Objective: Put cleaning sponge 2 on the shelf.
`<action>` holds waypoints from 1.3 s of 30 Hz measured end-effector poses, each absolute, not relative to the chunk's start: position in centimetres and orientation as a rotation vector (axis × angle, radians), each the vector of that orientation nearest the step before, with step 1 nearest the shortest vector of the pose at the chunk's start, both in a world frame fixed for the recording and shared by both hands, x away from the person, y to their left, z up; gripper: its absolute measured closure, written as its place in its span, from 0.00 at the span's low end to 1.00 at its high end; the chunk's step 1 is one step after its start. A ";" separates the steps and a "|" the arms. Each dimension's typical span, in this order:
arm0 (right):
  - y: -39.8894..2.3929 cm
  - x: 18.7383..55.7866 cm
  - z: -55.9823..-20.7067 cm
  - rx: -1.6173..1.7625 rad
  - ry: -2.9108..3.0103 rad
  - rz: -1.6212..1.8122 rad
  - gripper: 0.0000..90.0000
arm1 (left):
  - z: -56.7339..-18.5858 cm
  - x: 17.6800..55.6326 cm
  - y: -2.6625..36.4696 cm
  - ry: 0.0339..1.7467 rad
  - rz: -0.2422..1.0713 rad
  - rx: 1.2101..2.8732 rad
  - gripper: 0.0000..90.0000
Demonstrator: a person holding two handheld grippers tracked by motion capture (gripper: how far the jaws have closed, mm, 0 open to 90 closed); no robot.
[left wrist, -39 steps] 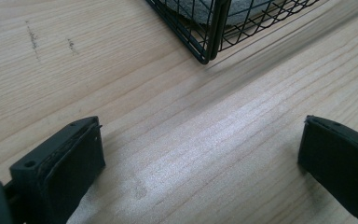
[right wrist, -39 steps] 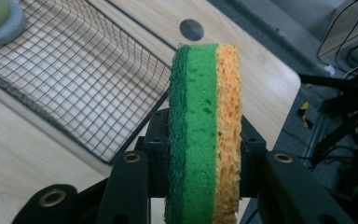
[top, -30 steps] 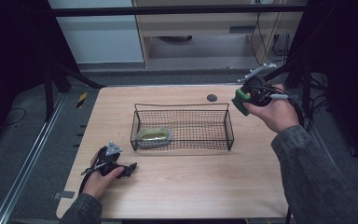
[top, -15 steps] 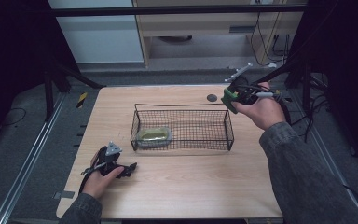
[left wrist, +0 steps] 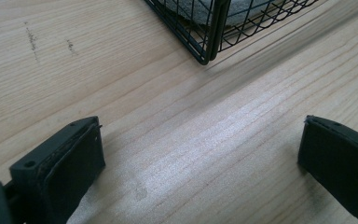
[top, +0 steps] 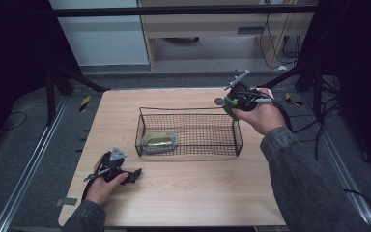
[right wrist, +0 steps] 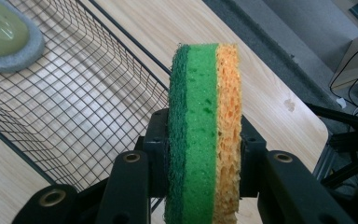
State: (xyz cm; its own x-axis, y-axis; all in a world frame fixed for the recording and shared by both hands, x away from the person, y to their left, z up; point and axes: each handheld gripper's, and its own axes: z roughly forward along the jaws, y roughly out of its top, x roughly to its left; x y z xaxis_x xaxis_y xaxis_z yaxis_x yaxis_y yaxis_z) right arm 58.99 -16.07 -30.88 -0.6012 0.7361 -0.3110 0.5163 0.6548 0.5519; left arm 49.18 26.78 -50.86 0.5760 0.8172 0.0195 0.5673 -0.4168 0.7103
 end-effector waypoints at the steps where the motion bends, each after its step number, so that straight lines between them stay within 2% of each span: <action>1: -16.0 59.1 -31.1 0.970 2.356 0.556 0.72 | -50.9 49.2 26.8 1.099 0.482 2.140 0.00; 11: -15.3 59.8 -33.3 0.968 2.384 0.551 0.72 | -50.9 49.2 26.8 1.096 0.483 2.138 0.00; 39: -15.2 59.8 -35.2 0.971 2.423 0.524 0.72 | -50.9 49.2 26.8 1.091 0.481 2.140 0.00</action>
